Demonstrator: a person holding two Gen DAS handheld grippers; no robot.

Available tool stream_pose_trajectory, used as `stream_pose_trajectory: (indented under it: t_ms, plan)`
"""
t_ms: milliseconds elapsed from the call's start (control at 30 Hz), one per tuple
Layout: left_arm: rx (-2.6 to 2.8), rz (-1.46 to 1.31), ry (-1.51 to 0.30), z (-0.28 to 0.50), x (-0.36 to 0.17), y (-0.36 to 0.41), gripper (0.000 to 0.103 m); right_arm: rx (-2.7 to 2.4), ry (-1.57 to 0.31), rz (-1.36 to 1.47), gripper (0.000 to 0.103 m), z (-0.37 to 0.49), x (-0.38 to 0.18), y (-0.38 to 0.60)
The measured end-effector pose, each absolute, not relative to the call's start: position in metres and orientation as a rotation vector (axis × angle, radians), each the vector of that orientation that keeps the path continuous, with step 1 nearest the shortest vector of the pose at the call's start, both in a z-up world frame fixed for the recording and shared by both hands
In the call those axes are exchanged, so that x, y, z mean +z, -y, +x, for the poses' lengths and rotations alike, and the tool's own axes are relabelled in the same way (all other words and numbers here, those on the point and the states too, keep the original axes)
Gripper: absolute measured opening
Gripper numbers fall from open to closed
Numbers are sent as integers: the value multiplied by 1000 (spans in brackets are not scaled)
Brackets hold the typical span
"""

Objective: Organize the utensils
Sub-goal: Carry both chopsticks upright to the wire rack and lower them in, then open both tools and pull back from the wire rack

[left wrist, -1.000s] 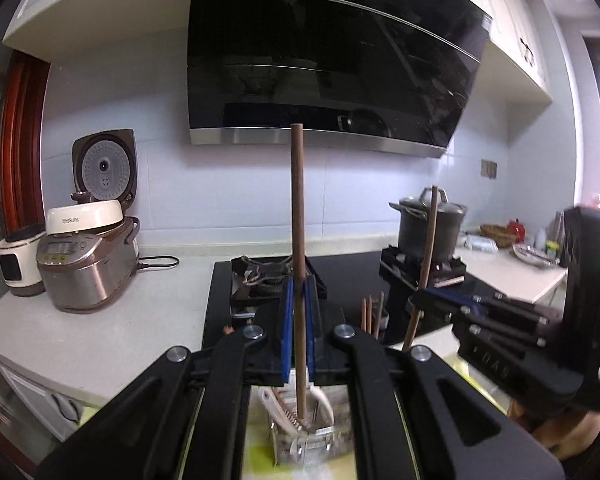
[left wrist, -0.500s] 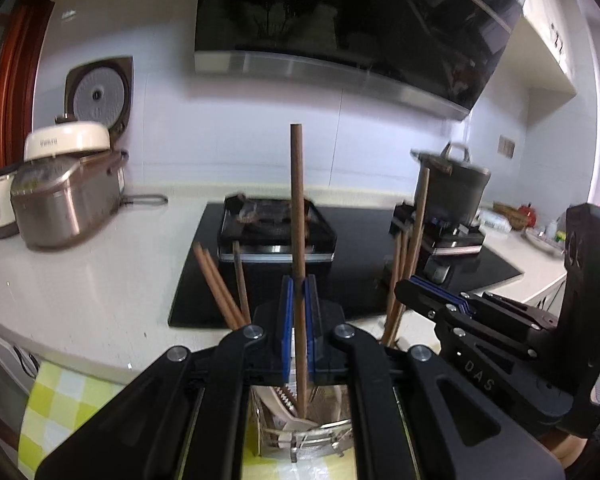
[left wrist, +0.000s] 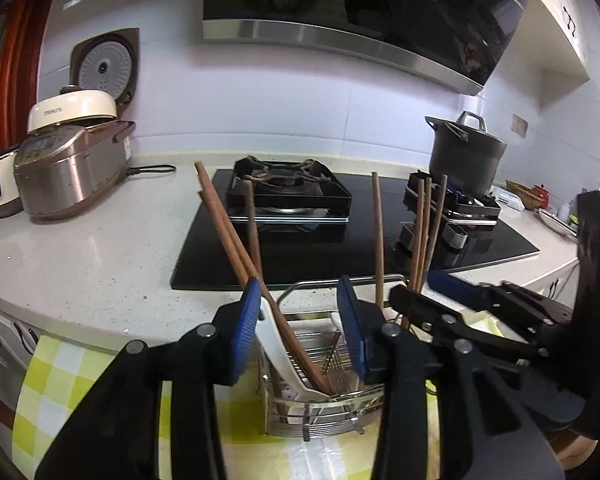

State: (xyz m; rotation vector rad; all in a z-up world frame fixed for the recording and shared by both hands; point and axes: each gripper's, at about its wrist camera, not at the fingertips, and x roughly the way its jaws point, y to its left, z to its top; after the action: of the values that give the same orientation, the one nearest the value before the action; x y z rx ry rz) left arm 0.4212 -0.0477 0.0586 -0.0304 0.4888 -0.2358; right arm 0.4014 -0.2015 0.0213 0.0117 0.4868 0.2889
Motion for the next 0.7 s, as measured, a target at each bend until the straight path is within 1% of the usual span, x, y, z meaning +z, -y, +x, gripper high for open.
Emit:
stream_pose_trajectory:
  t_ms: [67, 300, 367, 433, 567, 700]
  plan:
    - [-218, -29, -475, 416, 60, 44, 40, 271, -474, 18, 45, 397, 24, 207]
    - [-147, -7, -419, 387, 64, 28, 65, 227, -440, 56, 45, 376, 35, 231]
    - [-141, -3, -412, 375, 62, 23, 66, 229, -433, 46, 48, 367, 38, 232]
    - [-142, 4, -409, 362, 61, 18, 70, 230, -420, 30, 55, 353, 41, 232]
    - [-129, 20, -396, 337, 58, 11, 76, 238, -416, 8, 56, 328, 45, 231]
    - [-117, 30, -381, 308, 57, 2, 83, 245, -414, 1, 64, 297, 46, 228]
